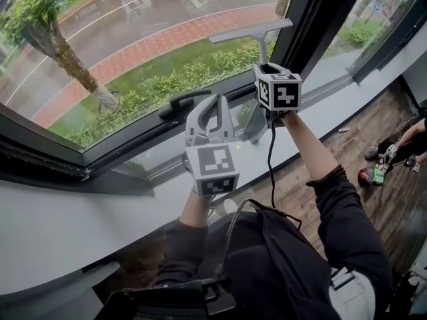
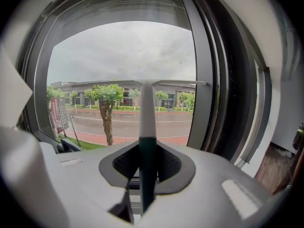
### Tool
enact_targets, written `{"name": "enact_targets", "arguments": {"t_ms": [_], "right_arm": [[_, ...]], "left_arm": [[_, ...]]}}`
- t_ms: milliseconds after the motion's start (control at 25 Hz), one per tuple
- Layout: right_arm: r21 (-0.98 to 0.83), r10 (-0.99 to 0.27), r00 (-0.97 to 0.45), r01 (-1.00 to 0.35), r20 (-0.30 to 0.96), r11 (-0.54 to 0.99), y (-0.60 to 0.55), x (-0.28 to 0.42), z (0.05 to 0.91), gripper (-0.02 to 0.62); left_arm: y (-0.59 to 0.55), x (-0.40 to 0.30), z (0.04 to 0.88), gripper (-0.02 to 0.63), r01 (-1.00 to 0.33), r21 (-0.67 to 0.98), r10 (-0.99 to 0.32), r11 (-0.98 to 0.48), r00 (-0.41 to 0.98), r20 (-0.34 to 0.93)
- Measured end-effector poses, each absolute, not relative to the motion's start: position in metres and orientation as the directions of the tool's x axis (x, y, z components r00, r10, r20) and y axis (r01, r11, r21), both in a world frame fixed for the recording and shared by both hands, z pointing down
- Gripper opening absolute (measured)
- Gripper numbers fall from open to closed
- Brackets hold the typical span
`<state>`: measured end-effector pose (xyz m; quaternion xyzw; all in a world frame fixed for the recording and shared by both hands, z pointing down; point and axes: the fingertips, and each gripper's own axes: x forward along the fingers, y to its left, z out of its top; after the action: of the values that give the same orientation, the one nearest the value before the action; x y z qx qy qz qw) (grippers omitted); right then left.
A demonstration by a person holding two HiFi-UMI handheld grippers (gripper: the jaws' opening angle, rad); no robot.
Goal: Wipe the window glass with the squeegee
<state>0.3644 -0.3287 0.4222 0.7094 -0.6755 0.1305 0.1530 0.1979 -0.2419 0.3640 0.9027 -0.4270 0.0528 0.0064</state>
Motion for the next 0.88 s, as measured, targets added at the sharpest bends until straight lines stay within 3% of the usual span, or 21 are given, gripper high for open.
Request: {"name": "enact_targets", "arguments": {"t_ms": [880], "right_arm": [[0.048,-0.859,0.045,-0.999,0.509,-0.024,-0.316,0.364,0.490,0.072]], "left_arm": [[-0.236,0.206,0.392,0.000,-0.752,-0.026,-0.745,-0.659,0.648,0.156]]}}
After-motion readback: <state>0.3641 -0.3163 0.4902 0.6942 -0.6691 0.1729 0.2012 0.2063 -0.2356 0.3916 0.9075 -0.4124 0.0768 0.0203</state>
